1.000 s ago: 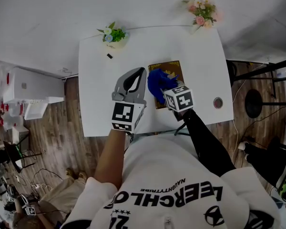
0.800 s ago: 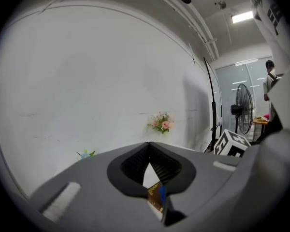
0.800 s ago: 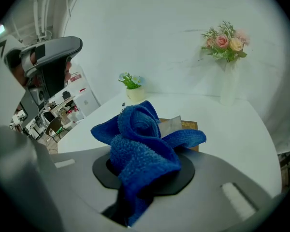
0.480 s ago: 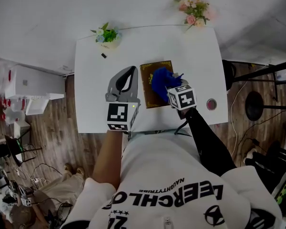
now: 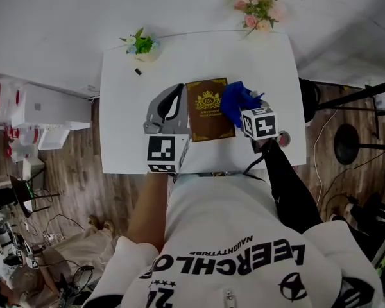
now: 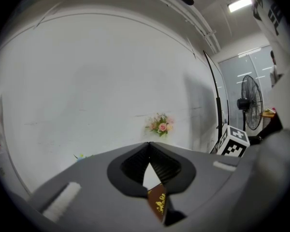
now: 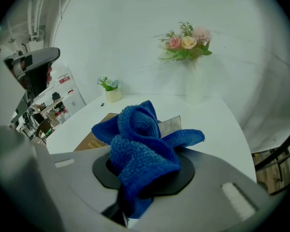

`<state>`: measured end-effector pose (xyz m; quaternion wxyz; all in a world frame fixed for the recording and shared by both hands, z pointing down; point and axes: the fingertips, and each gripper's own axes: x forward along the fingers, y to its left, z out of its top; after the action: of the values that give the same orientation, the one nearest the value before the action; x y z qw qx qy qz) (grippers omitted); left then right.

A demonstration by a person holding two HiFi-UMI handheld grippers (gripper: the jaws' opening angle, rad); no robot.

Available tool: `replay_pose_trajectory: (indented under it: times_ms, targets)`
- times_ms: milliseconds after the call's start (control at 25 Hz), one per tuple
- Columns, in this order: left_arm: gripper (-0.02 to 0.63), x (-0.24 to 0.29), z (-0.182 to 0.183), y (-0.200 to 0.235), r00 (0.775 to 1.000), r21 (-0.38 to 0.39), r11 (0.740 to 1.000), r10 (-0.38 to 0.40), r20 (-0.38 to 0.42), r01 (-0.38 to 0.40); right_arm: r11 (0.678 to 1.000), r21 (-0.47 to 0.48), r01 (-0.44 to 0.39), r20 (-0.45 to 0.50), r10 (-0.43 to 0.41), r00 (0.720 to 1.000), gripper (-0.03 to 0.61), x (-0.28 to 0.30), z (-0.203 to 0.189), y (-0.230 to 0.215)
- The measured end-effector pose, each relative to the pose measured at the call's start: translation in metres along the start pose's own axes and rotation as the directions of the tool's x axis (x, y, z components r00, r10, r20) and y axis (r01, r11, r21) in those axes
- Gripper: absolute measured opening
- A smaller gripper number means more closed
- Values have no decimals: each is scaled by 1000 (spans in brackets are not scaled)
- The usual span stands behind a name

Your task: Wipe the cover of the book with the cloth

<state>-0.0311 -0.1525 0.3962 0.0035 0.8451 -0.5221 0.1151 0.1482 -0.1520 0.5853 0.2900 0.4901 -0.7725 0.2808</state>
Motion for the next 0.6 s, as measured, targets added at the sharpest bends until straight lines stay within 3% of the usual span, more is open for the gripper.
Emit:
replay_pose_trajectory:
  times_ms: [280,480,600]
  targets:
    - [58,6,0,-6,1000,-17,1000,-6,4,6,999,23,26,19,-27,999,89,-8,0,-12]
    - [58,4,2,-5,1000,-26,1000,-4,19,4,997,37,-68,167,61,984,89,-20,27,4]
    - [57,-3,-2,0,1000,-35,999,8,15,-7,992,26,-120,203,112,973,89,-23,41,24]
